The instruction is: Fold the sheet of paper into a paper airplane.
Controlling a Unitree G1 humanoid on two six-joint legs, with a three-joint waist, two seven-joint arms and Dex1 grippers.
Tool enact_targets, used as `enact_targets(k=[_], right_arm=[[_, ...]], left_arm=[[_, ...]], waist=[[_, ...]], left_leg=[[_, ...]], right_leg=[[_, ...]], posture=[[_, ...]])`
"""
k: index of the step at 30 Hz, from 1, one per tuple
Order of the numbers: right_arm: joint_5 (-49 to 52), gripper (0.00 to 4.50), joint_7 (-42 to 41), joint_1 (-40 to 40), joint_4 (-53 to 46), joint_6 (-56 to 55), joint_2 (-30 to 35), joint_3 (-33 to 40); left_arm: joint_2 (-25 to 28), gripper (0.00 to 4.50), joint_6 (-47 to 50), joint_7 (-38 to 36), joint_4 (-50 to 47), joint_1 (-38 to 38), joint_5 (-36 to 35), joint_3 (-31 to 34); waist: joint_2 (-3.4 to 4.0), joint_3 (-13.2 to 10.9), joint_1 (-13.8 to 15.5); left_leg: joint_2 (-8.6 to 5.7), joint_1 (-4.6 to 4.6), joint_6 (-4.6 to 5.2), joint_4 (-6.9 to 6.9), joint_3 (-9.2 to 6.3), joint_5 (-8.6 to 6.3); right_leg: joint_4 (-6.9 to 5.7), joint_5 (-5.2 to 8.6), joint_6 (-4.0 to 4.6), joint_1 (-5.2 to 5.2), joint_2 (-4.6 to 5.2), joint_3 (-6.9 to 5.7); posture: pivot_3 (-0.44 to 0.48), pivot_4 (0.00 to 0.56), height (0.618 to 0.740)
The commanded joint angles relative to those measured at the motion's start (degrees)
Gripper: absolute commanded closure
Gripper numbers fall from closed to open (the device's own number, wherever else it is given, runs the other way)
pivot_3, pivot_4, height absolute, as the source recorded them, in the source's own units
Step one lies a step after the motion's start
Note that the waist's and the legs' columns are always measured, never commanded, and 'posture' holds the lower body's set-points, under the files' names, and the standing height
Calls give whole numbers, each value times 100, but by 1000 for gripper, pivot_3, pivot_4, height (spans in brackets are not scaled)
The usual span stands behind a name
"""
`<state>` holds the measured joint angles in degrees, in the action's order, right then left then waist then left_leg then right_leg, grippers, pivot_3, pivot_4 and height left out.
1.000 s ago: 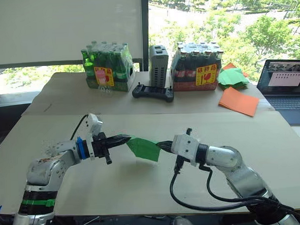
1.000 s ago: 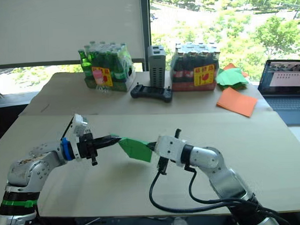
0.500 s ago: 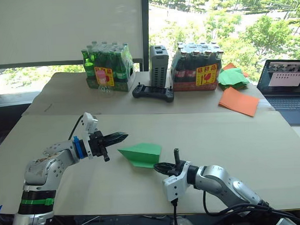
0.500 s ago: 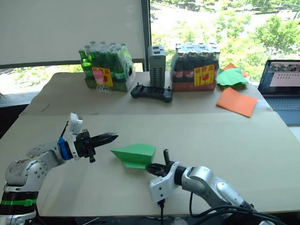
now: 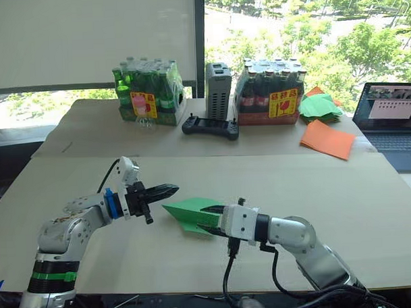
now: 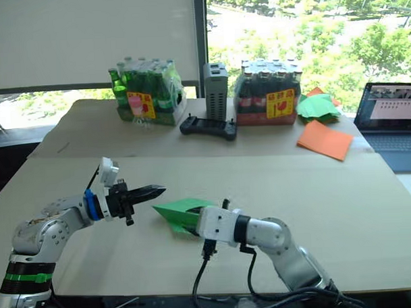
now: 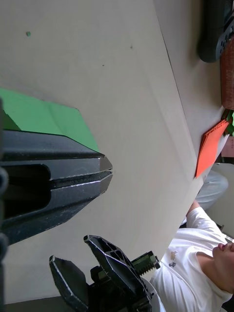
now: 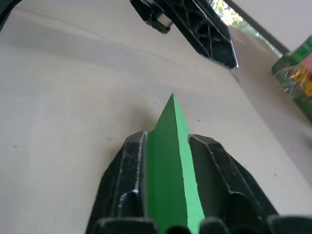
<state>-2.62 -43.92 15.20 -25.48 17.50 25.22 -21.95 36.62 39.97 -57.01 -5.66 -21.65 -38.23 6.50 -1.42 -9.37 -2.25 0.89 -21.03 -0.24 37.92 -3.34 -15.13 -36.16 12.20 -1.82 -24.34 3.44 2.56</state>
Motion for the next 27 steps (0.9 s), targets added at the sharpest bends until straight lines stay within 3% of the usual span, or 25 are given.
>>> enact_targets(k=[1, 17, 27], right_arm=[[160, 4410, 50, 24, 43, 296, -121, 9], [-539, 4460, -43, -205, 921, 593, 185, -712], [-713, 4460, -25, -106, 899, 753, 202, -807]], left_arm=[[-8, 4500, -86, -3, -79, -33, -10, 36], [-11, 4500, -177, -57, -67, -176, 108, -126], [-71, 4500, -525, -104, 655, -978, 1168, -1144]], waist=[[0, 0, -1], [-1, 1, -20], [-3, 3, -25]], left_leg=[[0, -1, 0, 0, 0, 0], [0, 17, 0, 0, 3, 0], [-1, 26, 0, 0, 3, 0]], right_leg=[[1, 0, 0, 0, 0, 0], [-2, 0, 0, 14, 0, 1], [-4, 0, 0, 23, -2, 1]], posture=[[0, 150, 740], [0, 150, 740], [0, 150, 740]])
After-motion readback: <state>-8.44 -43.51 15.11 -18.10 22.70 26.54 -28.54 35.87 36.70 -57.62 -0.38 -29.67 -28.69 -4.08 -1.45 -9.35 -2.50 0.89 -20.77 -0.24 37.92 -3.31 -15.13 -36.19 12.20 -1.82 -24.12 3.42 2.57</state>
